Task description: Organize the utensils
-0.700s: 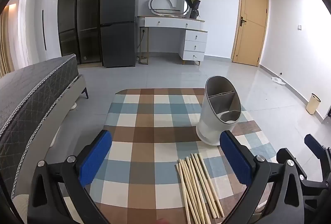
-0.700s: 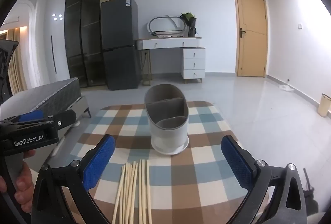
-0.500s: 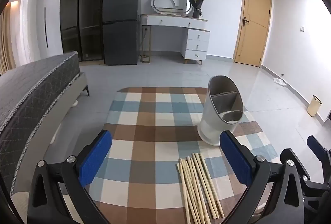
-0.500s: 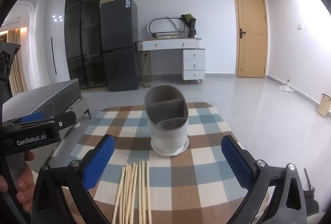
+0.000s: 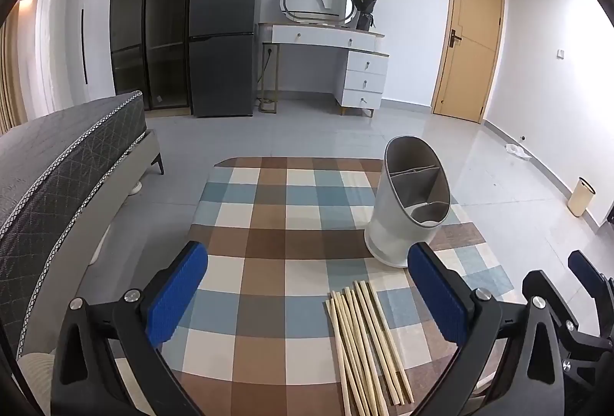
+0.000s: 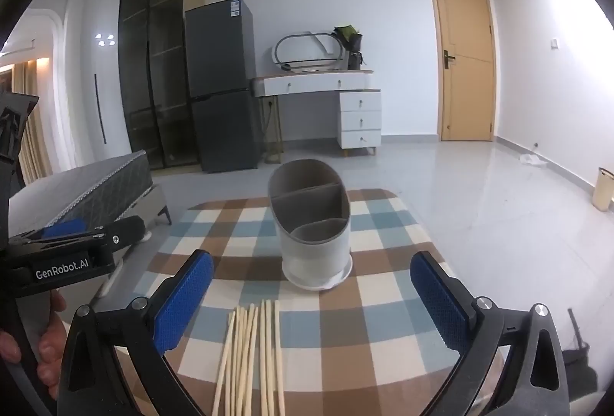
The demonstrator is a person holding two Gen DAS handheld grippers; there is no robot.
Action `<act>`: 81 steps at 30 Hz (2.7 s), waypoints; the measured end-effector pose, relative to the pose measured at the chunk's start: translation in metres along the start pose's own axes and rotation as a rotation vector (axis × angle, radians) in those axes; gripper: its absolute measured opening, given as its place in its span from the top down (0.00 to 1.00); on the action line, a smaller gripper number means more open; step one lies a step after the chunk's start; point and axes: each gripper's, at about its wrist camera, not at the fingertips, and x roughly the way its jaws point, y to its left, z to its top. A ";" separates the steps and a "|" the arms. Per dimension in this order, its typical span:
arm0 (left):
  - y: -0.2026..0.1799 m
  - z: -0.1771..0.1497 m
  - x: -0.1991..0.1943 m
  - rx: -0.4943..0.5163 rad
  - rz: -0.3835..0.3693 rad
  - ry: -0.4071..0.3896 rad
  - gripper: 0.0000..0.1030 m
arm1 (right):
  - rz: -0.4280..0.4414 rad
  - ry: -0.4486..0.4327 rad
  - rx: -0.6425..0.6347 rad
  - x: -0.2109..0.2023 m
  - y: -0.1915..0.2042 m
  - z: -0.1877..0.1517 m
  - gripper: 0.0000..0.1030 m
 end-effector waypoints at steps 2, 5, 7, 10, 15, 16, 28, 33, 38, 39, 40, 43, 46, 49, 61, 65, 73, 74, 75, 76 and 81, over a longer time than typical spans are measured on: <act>0.000 -0.001 0.000 0.001 -0.001 0.005 0.02 | -0.002 -0.001 0.000 0.000 0.000 0.000 0.00; 0.002 -0.001 0.001 0.001 -0.014 0.018 0.02 | 0.001 -0.001 0.002 0.001 -0.001 -0.002 0.00; 0.002 -0.002 0.001 0.002 -0.015 0.017 0.02 | -0.008 -0.001 -0.004 0.002 0.000 -0.003 0.00; 0.002 -0.002 -0.001 0.001 -0.011 0.009 0.02 | -0.011 -0.003 -0.009 0.002 0.001 -0.003 0.00; 0.001 -0.001 0.000 -0.002 -0.012 0.009 0.02 | -0.015 -0.005 -0.005 0.002 -0.001 -0.004 0.00; 0.001 -0.001 0.000 -0.002 -0.012 0.009 0.02 | -0.014 -0.006 -0.005 0.002 -0.001 -0.004 0.00; 0.000 0.000 0.000 -0.002 -0.014 0.007 0.02 | -0.019 -0.009 -0.008 0.000 -0.001 -0.004 0.00; 0.001 0.001 0.000 -0.007 -0.008 0.004 0.02 | 0.002 -0.005 -0.003 0.000 -0.001 -0.003 0.00; 0.002 0.000 0.000 -0.006 -0.010 0.003 0.02 | -0.005 -0.010 -0.006 -0.001 0.000 -0.003 0.00; 0.003 0.000 0.000 -0.006 -0.010 0.002 0.02 | -0.004 -0.012 -0.005 -0.001 0.000 -0.003 0.00; 0.003 0.000 0.000 -0.006 -0.011 0.003 0.02 | -0.004 -0.013 -0.005 -0.001 0.000 -0.003 0.00; 0.003 0.000 0.000 -0.007 -0.011 0.006 0.02 | -0.006 -0.013 -0.006 -0.001 0.001 -0.003 0.00; 0.004 0.000 0.001 -0.007 -0.011 0.007 0.02 | -0.005 -0.014 -0.005 -0.001 0.001 -0.002 0.00; 0.004 0.000 0.001 -0.007 -0.012 0.007 0.02 | -0.004 -0.012 -0.004 -0.001 0.001 -0.002 0.00; 0.003 -0.001 0.003 -0.018 -0.023 0.024 0.02 | -0.003 0.005 -0.004 0.005 0.001 -0.004 0.00; 0.005 -0.002 0.009 -0.019 0.002 0.048 0.02 | 0.008 0.059 -0.013 0.017 0.003 -0.006 0.00; 0.032 -0.002 0.043 -0.095 0.099 0.174 0.02 | 0.076 0.332 -0.087 0.090 0.018 -0.023 0.03; 0.037 -0.002 0.049 -0.110 0.107 0.195 0.02 | 0.080 0.362 -0.112 0.100 0.022 -0.027 0.05; 0.041 -0.003 0.052 -0.122 0.117 0.208 0.02 | 0.082 0.384 -0.137 0.110 0.026 -0.030 0.09; 0.046 -0.004 0.057 -0.139 0.128 0.226 0.02 | 0.085 0.413 -0.162 0.121 0.029 -0.034 0.10; 0.066 -0.005 0.077 -0.204 0.148 0.311 0.02 | 0.089 0.558 -0.258 0.173 0.040 -0.059 0.24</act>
